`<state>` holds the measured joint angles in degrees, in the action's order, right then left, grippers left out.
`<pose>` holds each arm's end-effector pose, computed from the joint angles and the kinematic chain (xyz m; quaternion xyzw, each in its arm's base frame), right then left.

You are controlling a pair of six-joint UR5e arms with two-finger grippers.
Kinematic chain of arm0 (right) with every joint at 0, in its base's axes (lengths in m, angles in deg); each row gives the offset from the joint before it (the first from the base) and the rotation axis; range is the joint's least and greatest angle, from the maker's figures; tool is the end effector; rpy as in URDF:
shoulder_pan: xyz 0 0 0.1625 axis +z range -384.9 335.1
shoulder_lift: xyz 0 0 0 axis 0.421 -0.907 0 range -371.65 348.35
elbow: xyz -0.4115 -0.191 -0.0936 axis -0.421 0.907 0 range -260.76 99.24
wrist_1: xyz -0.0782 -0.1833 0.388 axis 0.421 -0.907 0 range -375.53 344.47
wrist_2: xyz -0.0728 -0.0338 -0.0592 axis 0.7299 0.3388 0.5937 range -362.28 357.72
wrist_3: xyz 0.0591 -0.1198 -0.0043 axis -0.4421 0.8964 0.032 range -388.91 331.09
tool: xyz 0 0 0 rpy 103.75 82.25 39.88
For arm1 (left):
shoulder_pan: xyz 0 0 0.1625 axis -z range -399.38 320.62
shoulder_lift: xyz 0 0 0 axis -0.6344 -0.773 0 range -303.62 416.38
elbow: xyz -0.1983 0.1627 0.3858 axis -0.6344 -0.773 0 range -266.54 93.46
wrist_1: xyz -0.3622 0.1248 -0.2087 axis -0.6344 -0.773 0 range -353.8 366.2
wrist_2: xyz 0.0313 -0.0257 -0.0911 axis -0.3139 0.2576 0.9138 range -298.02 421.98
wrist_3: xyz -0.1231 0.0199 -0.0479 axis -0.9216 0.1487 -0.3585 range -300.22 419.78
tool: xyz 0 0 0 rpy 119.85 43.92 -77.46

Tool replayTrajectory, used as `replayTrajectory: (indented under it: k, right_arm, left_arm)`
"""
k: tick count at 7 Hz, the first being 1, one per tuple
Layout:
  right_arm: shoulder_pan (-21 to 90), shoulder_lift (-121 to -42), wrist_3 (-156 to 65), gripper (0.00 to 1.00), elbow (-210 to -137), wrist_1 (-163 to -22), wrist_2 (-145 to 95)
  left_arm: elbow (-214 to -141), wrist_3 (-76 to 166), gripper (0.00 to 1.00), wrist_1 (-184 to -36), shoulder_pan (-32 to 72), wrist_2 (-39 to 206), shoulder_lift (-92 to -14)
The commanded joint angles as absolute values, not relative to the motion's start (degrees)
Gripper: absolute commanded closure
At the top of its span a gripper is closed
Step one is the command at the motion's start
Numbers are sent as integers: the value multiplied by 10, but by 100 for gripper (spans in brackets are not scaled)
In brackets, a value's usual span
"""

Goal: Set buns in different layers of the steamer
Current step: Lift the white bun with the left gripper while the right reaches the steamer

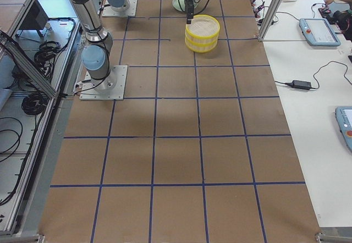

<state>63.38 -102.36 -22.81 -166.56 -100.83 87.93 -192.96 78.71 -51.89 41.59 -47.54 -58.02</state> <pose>0.1175 -0.5121 0.5279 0.0382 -0.9993 0.0017 0.0020 0.0042 -0.5914 0.1731 0.0978 0.9777 0.1151 0.1455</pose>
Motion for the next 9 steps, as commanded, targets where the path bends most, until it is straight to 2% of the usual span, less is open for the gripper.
replayTrajectory:
  k: [1,2,3,7,9]
  right_arm:
    - [648,-985,-295,0,-1669,-1025,857]
    - [671,-958,-311,0,-1672,-1060,834]
    - [696,-918,-321,0,-1671,-1166,825]
    - [723,-816,-350,1,-1679,-1276,842]
    - [727,-757,-350,7,-1707,-1336,848]
  left_arm:
    - [-1916,785,98,-506,416,-475,-574]
    - [-1900,787,98,-502,416,-476,-568]
    - [-1882,789,98,-503,417,-473,-553]
    - [-1871,792,97,-576,438,-422,-419]
    - [-1869,786,96,-582,439,-326,-390]
